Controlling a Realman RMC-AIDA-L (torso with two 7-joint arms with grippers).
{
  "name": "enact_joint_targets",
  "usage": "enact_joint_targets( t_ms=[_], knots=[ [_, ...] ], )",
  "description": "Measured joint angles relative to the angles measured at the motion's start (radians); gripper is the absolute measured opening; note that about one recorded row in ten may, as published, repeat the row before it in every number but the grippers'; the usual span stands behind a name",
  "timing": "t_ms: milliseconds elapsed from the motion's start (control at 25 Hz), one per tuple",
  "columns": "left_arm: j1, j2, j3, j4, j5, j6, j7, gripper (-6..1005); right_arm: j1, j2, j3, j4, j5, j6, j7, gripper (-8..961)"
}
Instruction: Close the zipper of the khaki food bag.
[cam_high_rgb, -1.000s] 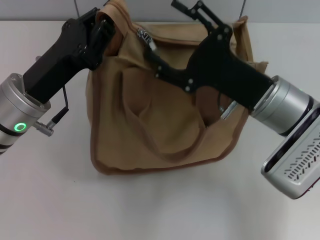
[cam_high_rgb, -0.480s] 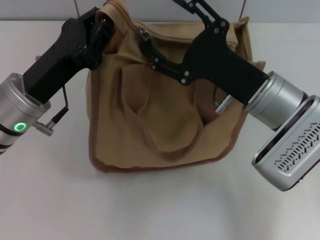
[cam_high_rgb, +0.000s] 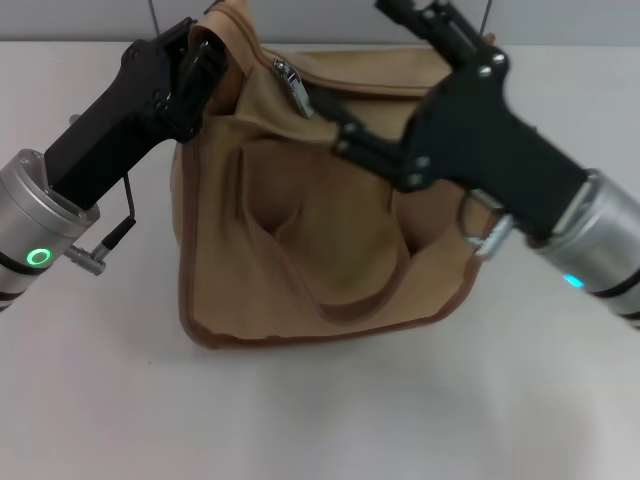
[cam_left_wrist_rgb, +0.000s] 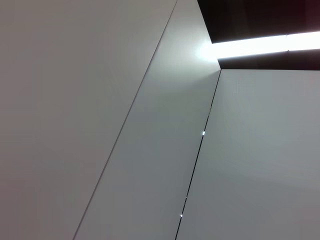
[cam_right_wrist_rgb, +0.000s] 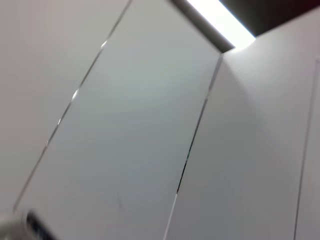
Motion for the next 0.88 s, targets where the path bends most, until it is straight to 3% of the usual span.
enact_joint_targets(
  t_ms=[120,320,520,600,880],
  knots=[
    [0.0,0.0,0.0,0.0,0.0,0.0,0.0,31,0.004,-0.017,0.078,0.027,-0.068,-0.074,0.274,826],
    [0.0,0.0,0.0,0.0,0.0,0.0,0.0,31,0.04,-0.08,0.312,0.038,-0.321,-0.16,0.882,824],
    [-0.002,0.0,0.005,0.0,0.0,0.004,0.0,32,0.142,-0.14,0.493,0.064,-0.619,-0.222,1.472,822],
    [-0.004,0.0,0.006,-0.001,0.0,0.007,0.0,32,0.18,-0.147,0.518,0.078,-0.71,-0.235,1.597,821],
    [-0.005,0.0,0.009,-0.004,0.006,0.028,0.0,32,0.242,-0.128,0.569,0.083,-0.841,-0.231,1.725,818]
  ],
)
